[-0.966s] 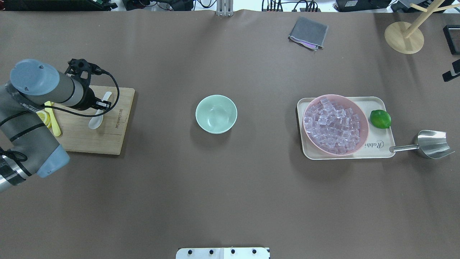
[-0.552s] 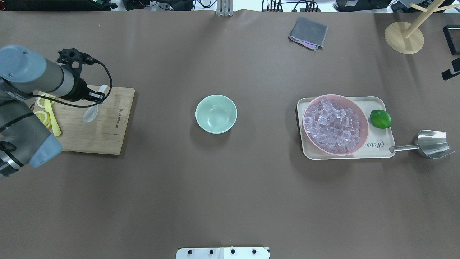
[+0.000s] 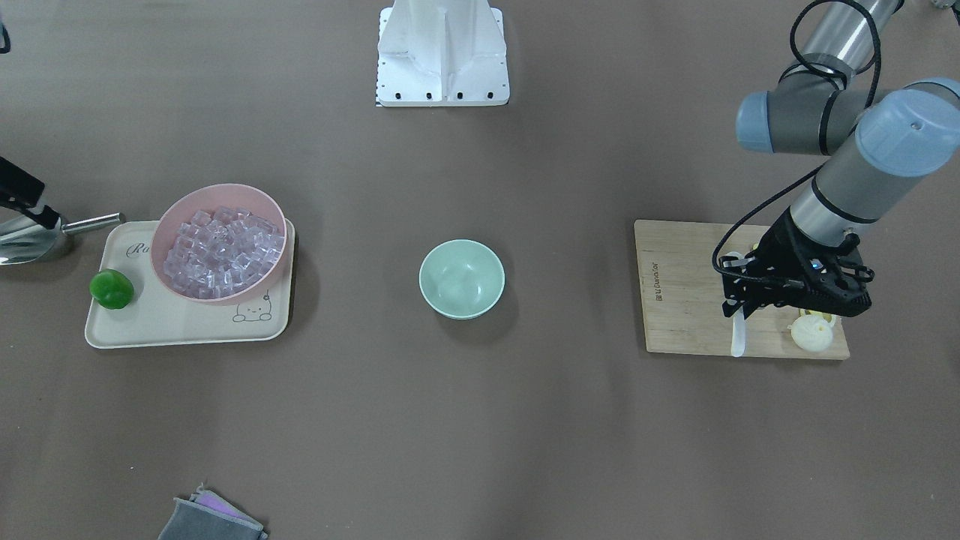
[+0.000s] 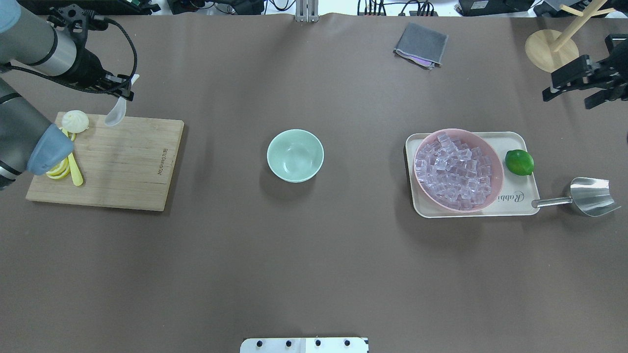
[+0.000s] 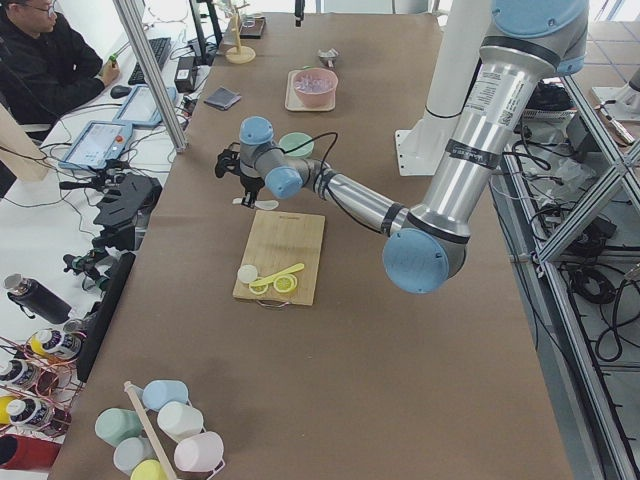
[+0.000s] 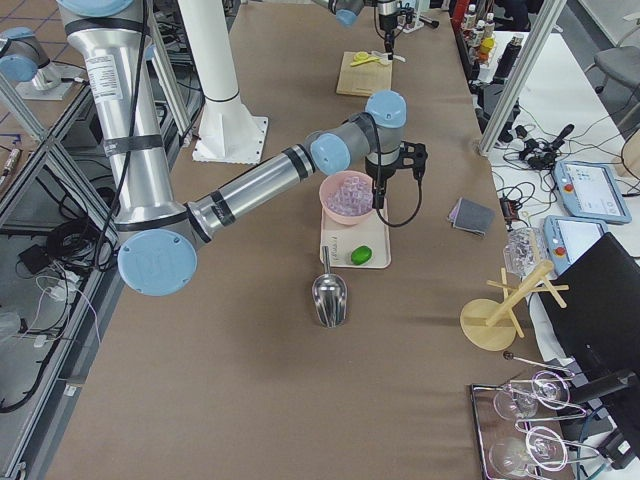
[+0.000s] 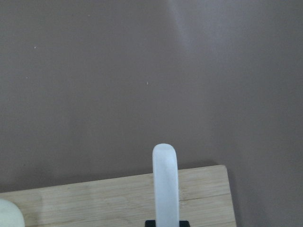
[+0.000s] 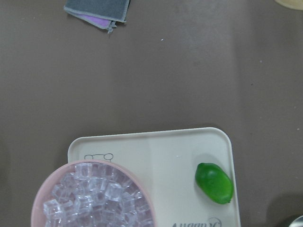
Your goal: Put spoon and ice into bowl
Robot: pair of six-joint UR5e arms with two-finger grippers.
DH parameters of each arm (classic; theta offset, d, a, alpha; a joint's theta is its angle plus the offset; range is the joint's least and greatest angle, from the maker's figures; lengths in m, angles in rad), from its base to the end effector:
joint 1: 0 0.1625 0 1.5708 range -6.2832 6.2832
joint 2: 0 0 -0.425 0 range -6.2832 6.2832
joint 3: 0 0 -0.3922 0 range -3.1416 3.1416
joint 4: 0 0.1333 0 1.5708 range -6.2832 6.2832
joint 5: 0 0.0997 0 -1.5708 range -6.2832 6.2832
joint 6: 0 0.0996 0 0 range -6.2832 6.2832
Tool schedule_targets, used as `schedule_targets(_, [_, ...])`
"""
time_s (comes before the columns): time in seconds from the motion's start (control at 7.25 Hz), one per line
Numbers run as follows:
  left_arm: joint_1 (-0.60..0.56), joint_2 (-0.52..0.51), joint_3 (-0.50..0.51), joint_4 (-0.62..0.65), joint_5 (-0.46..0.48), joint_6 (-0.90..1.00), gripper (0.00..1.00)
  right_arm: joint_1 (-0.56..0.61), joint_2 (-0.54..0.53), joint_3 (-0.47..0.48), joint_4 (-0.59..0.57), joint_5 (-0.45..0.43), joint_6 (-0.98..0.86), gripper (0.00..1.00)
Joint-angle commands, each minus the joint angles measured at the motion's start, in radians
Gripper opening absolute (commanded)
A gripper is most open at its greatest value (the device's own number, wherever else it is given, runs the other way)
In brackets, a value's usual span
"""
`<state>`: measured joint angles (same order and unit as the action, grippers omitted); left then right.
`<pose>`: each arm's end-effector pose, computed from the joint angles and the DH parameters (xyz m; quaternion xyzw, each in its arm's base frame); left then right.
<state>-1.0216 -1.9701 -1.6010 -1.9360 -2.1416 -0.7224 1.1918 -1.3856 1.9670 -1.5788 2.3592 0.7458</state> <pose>0.2723 -0.5971 0.3783 0.1446 0.4294 0.0320 0.8909 -0.1371 -0.5136 0.3697 0.0244 -0.4509 0.0547 0.8906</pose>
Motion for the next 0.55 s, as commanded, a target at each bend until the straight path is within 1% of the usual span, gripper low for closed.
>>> schedule_targets(0.0, [0.001,-0.032,0.001,0.023,0.000,-0.006,0.00,-0.173,0.017,0.029,0.108,-0.165,0.148,1.00])
schedule_targets(0.14, [0.001,-0.050,0.006,0.032,0.002,-0.006,0.00,-0.216,-0.007,0.023,0.202,-0.214,0.159,1.00])
schedule_targets(0.28, [0.001,-0.073,0.006,0.057,0.002,-0.006,0.00,-0.259,-0.010,0.004,0.229,-0.219,0.156,1.00])
schedule_targets(0.41, [0.003,-0.076,0.012,0.058,0.002,-0.006,0.00,-0.306,0.005,-0.008,0.232,-0.260,0.153,1.00])
